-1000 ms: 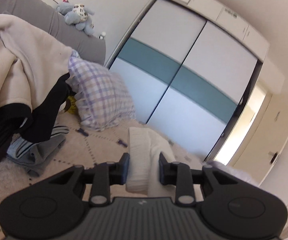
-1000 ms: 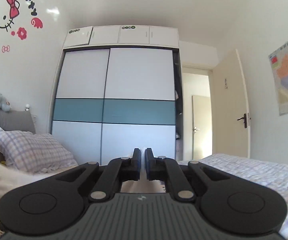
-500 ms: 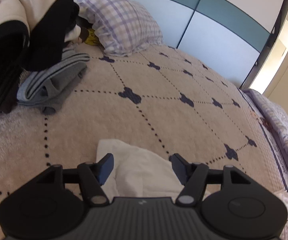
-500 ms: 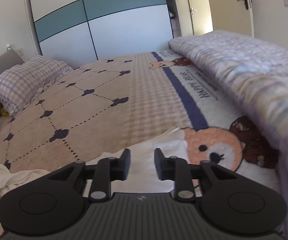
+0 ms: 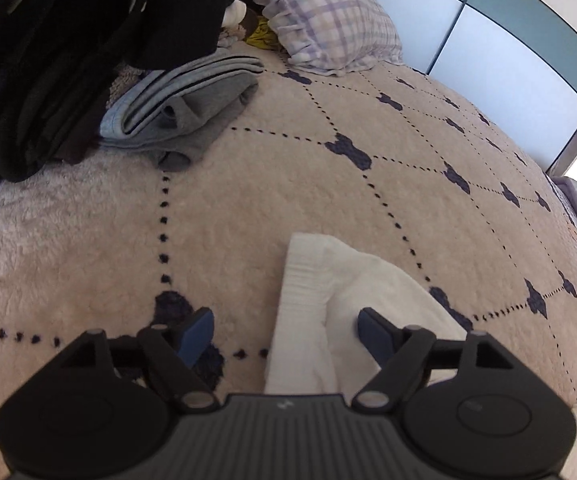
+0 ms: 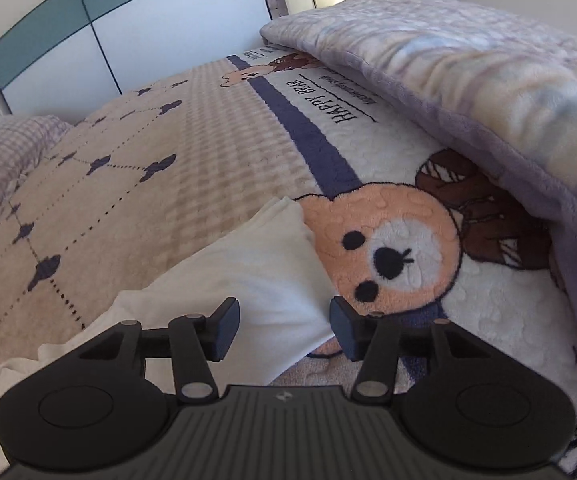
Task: Fold clothes
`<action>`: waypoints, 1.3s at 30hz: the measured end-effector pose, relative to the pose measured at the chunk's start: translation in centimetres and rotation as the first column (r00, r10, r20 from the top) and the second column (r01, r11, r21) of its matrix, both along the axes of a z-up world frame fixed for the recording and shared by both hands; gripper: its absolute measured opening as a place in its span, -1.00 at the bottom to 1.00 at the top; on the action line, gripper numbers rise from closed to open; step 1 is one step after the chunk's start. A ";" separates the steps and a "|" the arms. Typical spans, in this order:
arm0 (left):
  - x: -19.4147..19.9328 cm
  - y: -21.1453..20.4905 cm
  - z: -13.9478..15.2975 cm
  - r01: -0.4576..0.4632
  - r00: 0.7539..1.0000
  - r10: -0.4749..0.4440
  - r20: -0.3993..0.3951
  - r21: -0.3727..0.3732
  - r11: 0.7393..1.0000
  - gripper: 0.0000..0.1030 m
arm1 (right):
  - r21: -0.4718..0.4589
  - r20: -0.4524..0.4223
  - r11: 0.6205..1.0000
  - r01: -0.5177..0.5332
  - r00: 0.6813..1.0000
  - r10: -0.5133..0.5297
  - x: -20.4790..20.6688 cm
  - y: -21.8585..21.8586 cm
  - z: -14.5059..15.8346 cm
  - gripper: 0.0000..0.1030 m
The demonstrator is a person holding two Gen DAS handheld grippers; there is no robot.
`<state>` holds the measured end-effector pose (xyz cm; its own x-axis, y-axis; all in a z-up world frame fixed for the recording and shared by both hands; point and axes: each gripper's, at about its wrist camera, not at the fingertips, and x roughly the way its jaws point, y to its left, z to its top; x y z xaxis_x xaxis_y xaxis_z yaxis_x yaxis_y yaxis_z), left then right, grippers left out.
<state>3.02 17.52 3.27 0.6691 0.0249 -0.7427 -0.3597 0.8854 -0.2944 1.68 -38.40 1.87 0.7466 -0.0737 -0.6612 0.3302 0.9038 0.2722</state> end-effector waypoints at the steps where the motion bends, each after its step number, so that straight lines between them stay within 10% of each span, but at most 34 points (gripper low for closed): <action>1: 0.2 -0.3 -0.2 0.019 1.000 -0.019 0.001 0.003 1.000 0.22 | -0.012 0.001 1.000 -0.012 1.000 0.012 0.1 0.3 0.0 -0.06; 2: 0.4 -0.7 -0.4 0.038 0.999 -0.038 0.002 0.009 0.999 -0.38 | -0.054 -0.003 0.998 -0.038 0.999 0.037 0.2 1.1 0.1 -0.16; 4: 0.4 -1.2 -0.1 0.063 0.998 -0.063 0.030 0.017 0.998 -0.45 | -0.128 -0.005 0.988 -0.084 0.996 0.085 0.4 2.6 0.4 -0.90; 6: -0.1 -1.5 1.0 0.064 0.993 -0.066 0.095 0.020 0.998 -0.81 | -0.157 0.060 0.982 -0.103 0.992 0.113 -0.1 3.4 1.5 -0.90; 11: -2.1 -3.8 5.1 0.133 0.949 -0.170 0.267 0.150 0.980 -0.87 | -0.214 0.218 0.976 -0.035 0.973 0.083 -2.0 2.7 5.1 -0.99; 14: -1.8 -5.2 5.3 0.147 0.949 -0.199 0.243 0.219 0.965 -0.87 | -0.166 0.173 0.986 -0.032 0.983 0.060 -1.6 1.3 4.3 -0.89; 18: -1.7 -5.7 5.3 0.131 0.953 -0.198 0.227 0.280 0.951 -0.87 | -0.108 0.020 0.994 0.001 1.000 0.001 -0.1 0.3 1.3 0.09; 23: -2.2 -6.1 6.0 0.089 0.951 -0.196 0.239 0.394 0.915 -0.89 | -0.113 -0.035 0.994 0.002 0.999 -0.006 0.5 1.0 -0.4 0.23; 24: -2.3 -6.2 6.1 0.086 0.951 -0.196 0.238 0.405 0.910 -0.89 | -0.139 -0.037 0.990 -0.025 0.999 0.020 0.6 1.6 -0.5 0.21; 27: -2.3 -6.4 6.2 0.080 0.953 -0.197 0.231 0.436 0.896 -0.89 | -0.213 -0.024 0.972 -0.097 0.995 0.094 0.8 3.5 -0.2 -0.81; 39: -1.5 -5.8 5.3 0.094 0.975 -0.166 0.147 0.404 0.910 -0.88 | -0.225 0.204 0.974 -0.005 0.978 0.052 -2.2 3.1 5.2 -0.79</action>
<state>1.54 11.71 8.57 0.8040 0.1941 -0.5620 -0.2085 0.9772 0.0393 -0.49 -35.29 7.04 0.8693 -0.1775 -0.4613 0.2608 0.9575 0.1230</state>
